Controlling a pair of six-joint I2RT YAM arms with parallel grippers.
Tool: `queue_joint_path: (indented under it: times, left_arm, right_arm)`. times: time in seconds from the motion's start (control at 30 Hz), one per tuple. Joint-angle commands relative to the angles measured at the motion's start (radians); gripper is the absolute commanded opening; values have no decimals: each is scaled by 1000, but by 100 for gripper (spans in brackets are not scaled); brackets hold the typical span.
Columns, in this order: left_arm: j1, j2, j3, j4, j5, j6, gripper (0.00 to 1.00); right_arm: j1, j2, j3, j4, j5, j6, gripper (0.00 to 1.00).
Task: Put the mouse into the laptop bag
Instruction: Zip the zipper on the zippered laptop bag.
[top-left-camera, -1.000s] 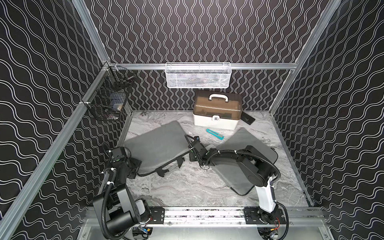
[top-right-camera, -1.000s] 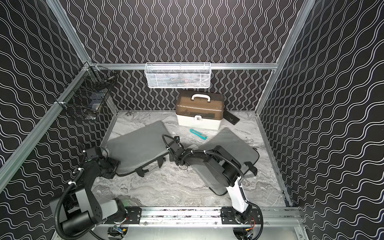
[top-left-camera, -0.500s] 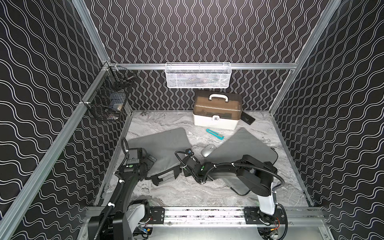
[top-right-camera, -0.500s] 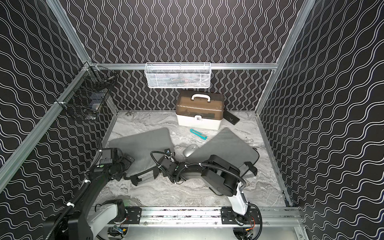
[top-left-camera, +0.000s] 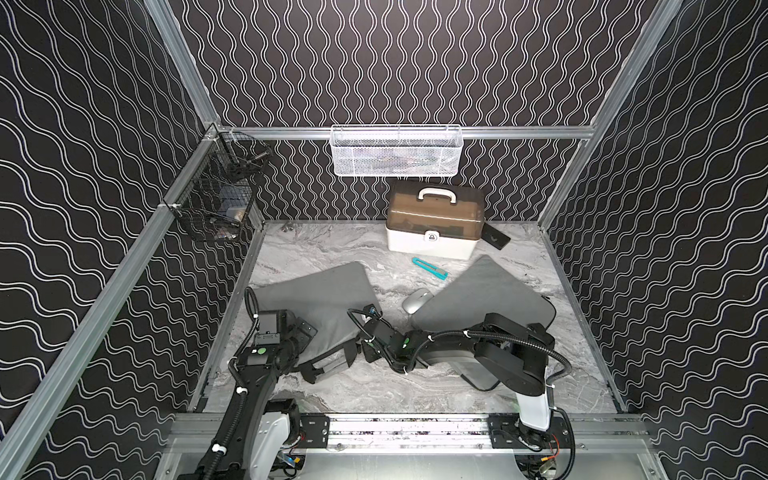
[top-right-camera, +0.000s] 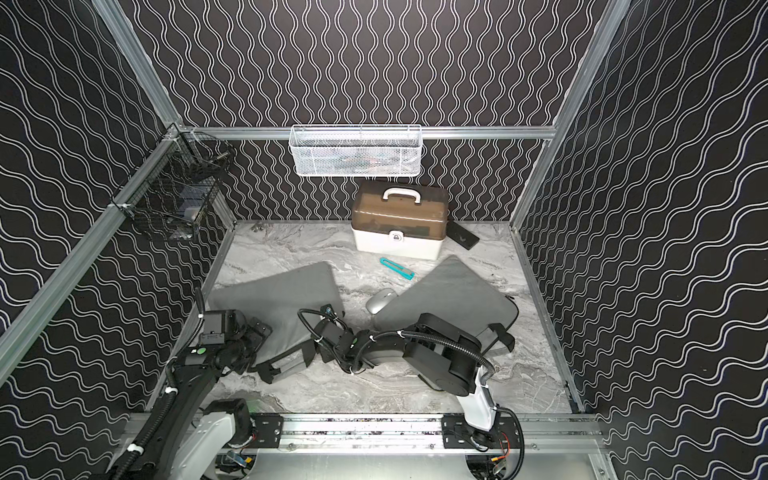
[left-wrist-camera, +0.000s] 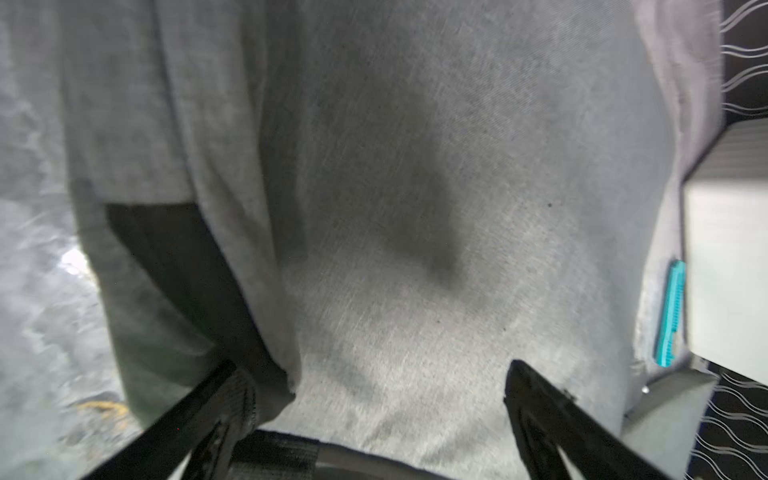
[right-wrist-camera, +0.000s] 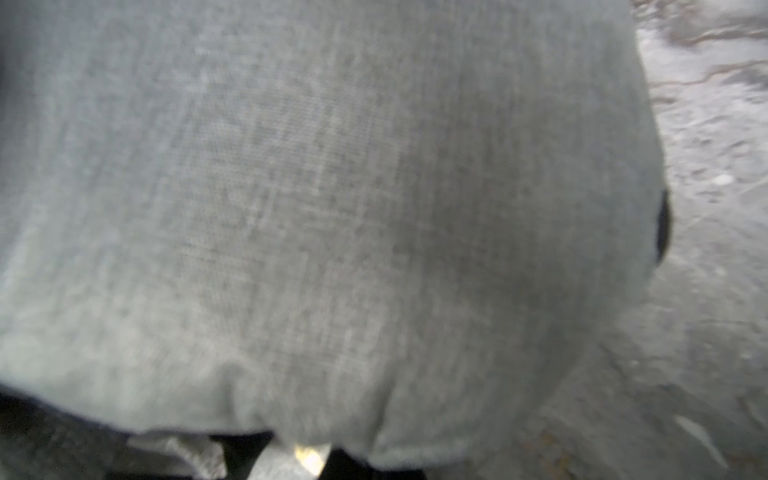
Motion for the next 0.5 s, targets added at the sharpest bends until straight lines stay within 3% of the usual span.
queue_joint_path:
  times: [0.0, 0.13, 0.27, 0.37, 0.47]
  left_arm:
    - [-7, 96, -14, 34, 87, -65, 97]
    - [-2, 378, 94, 142, -5, 0, 94]
    - [5, 584, 197, 231, -21, 4, 93]
    - [8, 652, 306, 170, -34, 23, 94]
    - [18, 590, 355, 66, -102, 0, 96]
  right_arm:
    - [33, -9, -13, 78, -178, -56, 0]
    - [51, -5, -30, 78, -146, -52, 0]
    - [52, 18, -24, 86, -151, -40, 0]
    - [50, 24, -3, 90, -165, -36, 0]
    - [47, 67, 22, 80, -171, -35, 0]
